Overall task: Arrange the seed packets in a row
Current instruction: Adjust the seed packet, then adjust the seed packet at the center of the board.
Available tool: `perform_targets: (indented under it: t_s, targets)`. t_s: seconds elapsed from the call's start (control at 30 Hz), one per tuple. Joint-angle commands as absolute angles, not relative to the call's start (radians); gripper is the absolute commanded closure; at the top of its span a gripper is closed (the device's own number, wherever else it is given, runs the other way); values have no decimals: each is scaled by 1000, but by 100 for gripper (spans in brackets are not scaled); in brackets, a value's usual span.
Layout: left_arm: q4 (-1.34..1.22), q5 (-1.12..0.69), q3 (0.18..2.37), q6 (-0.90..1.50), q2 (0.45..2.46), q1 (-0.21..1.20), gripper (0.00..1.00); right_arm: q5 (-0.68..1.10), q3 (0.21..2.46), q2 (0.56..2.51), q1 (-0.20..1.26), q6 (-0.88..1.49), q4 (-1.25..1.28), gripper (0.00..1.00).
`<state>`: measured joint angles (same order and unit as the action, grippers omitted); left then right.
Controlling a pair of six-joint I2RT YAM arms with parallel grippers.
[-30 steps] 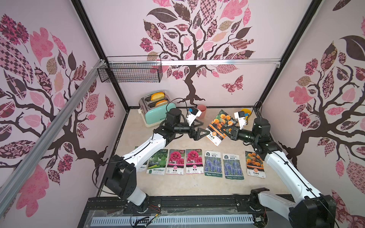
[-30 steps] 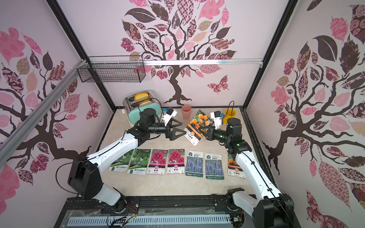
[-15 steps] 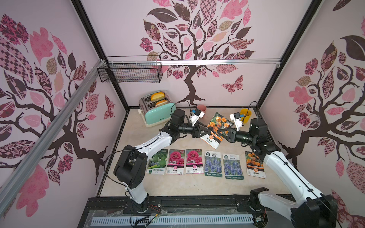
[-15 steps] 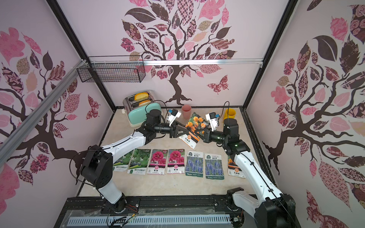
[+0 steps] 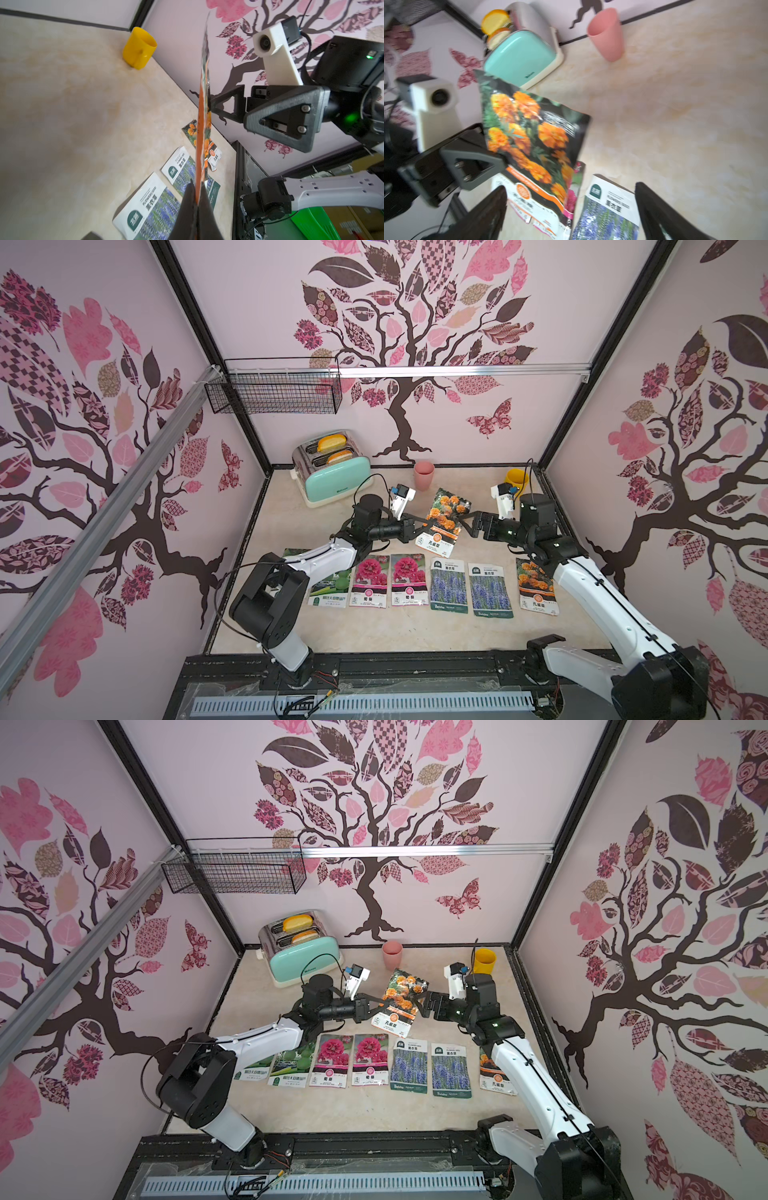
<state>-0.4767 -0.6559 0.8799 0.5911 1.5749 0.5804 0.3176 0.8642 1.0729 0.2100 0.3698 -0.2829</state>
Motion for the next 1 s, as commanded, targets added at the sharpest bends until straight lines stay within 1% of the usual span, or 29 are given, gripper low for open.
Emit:
perform_targets:
  t_s: [0.0, 0.1, 0.17, 0.27, 0.43, 0.63, 0.97]
  targets:
    - [-548, -397, 820, 658, 1448, 626, 100, 16, 809, 1006, 184, 414, -423, 0]
    - [-543, -334, 780, 627, 1386, 668, 100, -25, 751, 974, 127, 441, -449, 0]
    - [-566, -328, 761, 620, 1376, 684, 100, -34, 727, 979, 83, 450, -456, 0]
    - [-608, -332, 736, 641, 1397, 691, 100, -40, 707, 1022, 29, 455, -460, 0]
    - [-649, -327, 710, 649, 1416, 693, 100, -97, 703, 1117, -14, 469, -445, 1]
    - [-662, -314, 696, 638, 1434, 694, 100, -61, 672, 1210, -89, 462, -379, 1]
    - [-736, -362, 698, 680, 1499, 699, 100, 10, 588, 1243, -101, 453, -340, 0]
